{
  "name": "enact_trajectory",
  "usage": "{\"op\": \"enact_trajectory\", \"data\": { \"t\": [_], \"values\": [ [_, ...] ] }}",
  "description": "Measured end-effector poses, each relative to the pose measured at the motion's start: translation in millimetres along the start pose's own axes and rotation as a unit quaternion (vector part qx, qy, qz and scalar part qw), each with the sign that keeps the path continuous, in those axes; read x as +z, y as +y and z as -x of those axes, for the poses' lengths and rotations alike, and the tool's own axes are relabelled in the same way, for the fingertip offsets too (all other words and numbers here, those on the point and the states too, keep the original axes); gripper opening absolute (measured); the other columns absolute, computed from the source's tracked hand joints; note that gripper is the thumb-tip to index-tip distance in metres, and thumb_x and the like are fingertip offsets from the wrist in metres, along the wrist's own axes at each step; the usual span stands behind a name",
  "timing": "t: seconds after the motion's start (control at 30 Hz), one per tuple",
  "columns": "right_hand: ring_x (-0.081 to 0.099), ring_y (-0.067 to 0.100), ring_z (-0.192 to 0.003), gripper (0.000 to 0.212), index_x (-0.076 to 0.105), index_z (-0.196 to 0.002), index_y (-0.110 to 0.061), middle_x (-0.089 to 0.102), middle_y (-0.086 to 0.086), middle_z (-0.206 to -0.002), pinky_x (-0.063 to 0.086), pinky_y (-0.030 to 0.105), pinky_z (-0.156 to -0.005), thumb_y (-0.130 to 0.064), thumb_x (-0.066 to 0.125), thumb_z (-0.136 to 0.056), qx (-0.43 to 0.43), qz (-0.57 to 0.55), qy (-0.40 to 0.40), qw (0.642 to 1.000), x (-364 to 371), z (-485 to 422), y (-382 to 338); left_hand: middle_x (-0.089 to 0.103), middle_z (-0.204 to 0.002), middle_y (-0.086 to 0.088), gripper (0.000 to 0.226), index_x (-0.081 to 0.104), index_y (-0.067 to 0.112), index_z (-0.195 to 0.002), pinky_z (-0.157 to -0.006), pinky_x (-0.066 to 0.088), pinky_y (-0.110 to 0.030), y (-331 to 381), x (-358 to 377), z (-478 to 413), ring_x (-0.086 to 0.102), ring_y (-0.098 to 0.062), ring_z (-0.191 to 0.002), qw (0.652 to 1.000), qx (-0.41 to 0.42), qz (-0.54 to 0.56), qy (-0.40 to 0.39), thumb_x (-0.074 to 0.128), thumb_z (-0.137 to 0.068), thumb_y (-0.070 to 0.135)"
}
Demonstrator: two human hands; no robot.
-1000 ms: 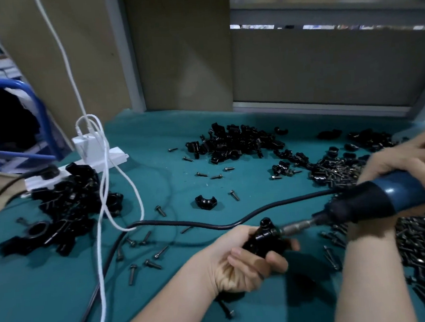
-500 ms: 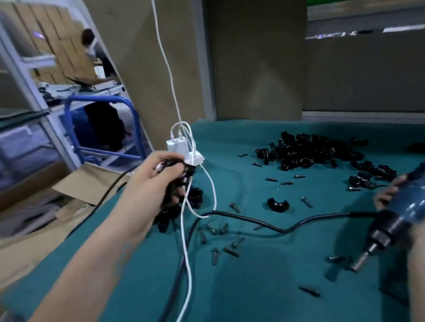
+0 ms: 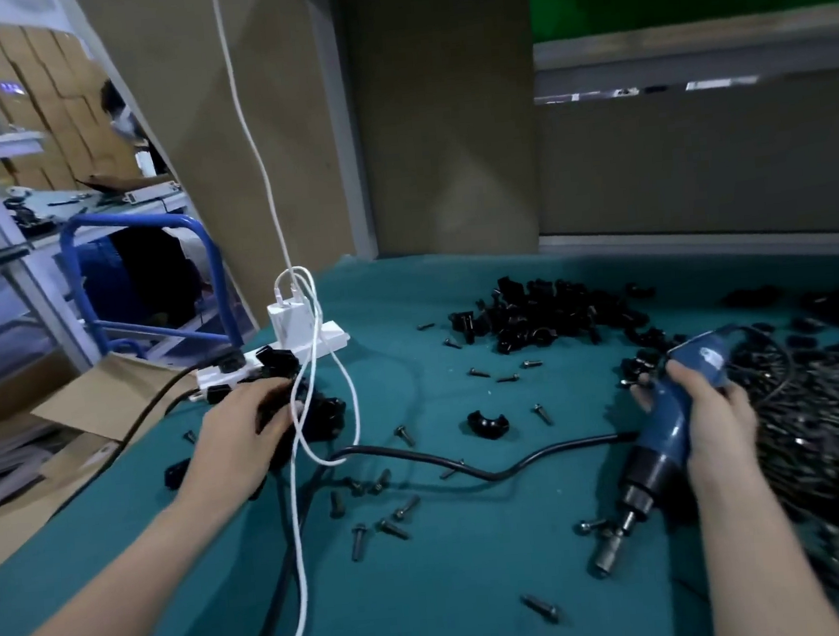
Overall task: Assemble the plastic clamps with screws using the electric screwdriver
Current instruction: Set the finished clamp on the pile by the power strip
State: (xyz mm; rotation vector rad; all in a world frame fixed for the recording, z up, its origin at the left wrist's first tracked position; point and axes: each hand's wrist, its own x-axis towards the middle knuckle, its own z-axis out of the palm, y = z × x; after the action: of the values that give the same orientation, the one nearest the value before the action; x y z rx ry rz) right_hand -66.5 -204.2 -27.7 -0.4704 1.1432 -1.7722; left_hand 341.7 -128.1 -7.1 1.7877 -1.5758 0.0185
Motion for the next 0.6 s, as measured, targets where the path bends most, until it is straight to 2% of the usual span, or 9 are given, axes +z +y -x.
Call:
{"op": "enact_trajectory", "data": {
  "t": [0.07, 0.17, 0.2, 0.27, 0.33, 0.4, 0.47, 0.5, 0.6],
  "values": [
    [0.068, 0.017, -0.063, 0.042, 0.053, -0.118, -0.01, 0.065, 0.01, -0.097, 0.056, 0.03, -0.055, -0.014, 0.074, -0.082, -0.004, 0.022, 0.018, 1.0, 0.2, -1.8, 1.9, 0.062, -0.123, -0.014, 0.031, 0.06, 0.005, -0.124, -0.097, 0.037, -0.03, 2.5, 1.6, 3.1, 0.055, -0.031, -0.116, 0.999, 0.007, -0.01, 0.038, 0.059, -0.093, 0.006],
    [0.064, 0.022, -0.076, 0.049, 0.058, -0.122, -0.01, 0.065, 0.005, -0.092, 0.049, 0.028, -0.065, -0.023, 0.077, -0.078, -0.037, 0.124, 0.05, 0.99, -4.2, -6.6, 6.1, 0.043, -0.139, -0.02, 0.038, 0.049, 0.0, -0.132, -0.108, 0.02, -0.012, 28.9, -8.8, 1.2, 0.035, -0.024, -0.132, 0.983, 0.014, 0.064, 0.173, 0.051, -0.095, -0.002],
    [0.065, 0.027, -0.085, 0.051, 0.058, -0.124, -0.01, 0.066, 0.008, -0.099, 0.05, 0.032, -0.072, -0.024, 0.077, -0.078, -0.043, 0.152, 0.051, 0.986, -4.1, -6.7, 6.4, 0.039, -0.14, -0.018, 0.039, 0.047, 0.0, -0.132, -0.11, 0.02, -0.011, 43.4, -13.2, -2.8, 0.031, -0.018, -0.133, 0.97, 0.04, 0.082, 0.223, 0.05, -0.094, -0.001],
    [0.06, 0.034, -0.109, 0.059, 0.051, -0.134, -0.01, 0.06, 0.015, -0.125, 0.049, 0.041, -0.091, -0.024, 0.075, -0.082, -0.07, 0.24, 0.057, 0.967, -3.6, -7.6, 5.4, 0.039, -0.134, -0.003, 0.038, 0.048, 0.0, -0.127, -0.111, 0.029, -0.025, 76.7, -14.2, -15.5, 0.034, -0.01, -0.131, 0.946, 0.139, 0.104, 0.273, 0.051, -0.09, 0.0],
    [0.038, 0.031, -0.137, 0.063, 0.043, -0.144, -0.008, 0.035, 0.011, -0.154, 0.032, 0.04, -0.11, -0.02, 0.069, -0.088, -0.124, 0.337, 0.051, 0.932, -3.0, -6.8, 2.6, 0.052, -0.119, 0.002, 0.032, 0.054, 0.003, -0.119, -0.102, 0.039, -0.025, 115.8, -0.1, -33.7, 0.048, -0.007, -0.115, 0.937, 0.251, 0.128, 0.207, 0.05, -0.088, 0.002],
    [0.021, 0.021, -0.147, 0.058, 0.043, -0.145, -0.009, 0.022, 0.001, -0.16, 0.02, 0.033, -0.116, -0.013, 0.064, -0.092, -0.164, 0.365, 0.033, 0.916, -4.9, -8.8, -0.2, 0.065, -0.106, -0.001, 0.029, 0.058, 0.01, -0.117, -0.091, 0.044, -0.021, 152.7, 29.5, -59.1, 0.058, -0.011, -0.099, 0.95, 0.289, 0.114, 0.036, 0.047, -0.091, 0.008],
    [0.026, 0.018, -0.144, 0.051, 0.048, -0.142, -0.014, 0.026, -0.003, -0.158, 0.022, 0.026, -0.109, -0.01, 0.061, -0.093, -0.161, 0.345, 0.016, 0.924, -9.7, -7.6, -1.9, 0.065, -0.114, -0.004, 0.033, 0.054, 0.016, -0.127, -0.087, 0.046, -0.028, 178.5, 72.1, -89.6, 0.06, -0.019, -0.1, 0.962, 0.237, 0.041, -0.127, 0.047, -0.095, 0.013],
    [0.031, 0.017, -0.141, 0.048, 0.05, -0.14, -0.016, 0.028, -0.004, -0.157, 0.024, 0.024, -0.104, -0.01, 0.06, -0.093, -0.158, 0.328, 0.012, 0.931, -12.0, -6.1, -2.2, 0.06, -0.123, -0.007, 0.036, 0.049, 0.018, -0.133, -0.085, 0.048, -0.03, 185.5, 93.7, -105.0, 0.06, -0.023, -0.102, 0.965, 0.186, 0.025, -0.181, 0.047, -0.097, 0.015],
    [0.037, 0.013, -0.135, 0.043, 0.056, -0.132, -0.022, 0.032, -0.008, -0.154, 0.029, 0.026, -0.1, -0.009, 0.061, -0.092, -0.15, 0.282, 0.012, 0.947, -14.9, -3.2, -4.8, 0.045, -0.138, -0.017, 0.046, 0.039, 0.017, -0.142, -0.087, 0.048, -0.035, 189.1, 145.0, -141.6, 0.056, -0.032, -0.109, 0.974, 0.023, 0.013, -0.223, 0.046, -0.097, 0.014]
  ]
}}
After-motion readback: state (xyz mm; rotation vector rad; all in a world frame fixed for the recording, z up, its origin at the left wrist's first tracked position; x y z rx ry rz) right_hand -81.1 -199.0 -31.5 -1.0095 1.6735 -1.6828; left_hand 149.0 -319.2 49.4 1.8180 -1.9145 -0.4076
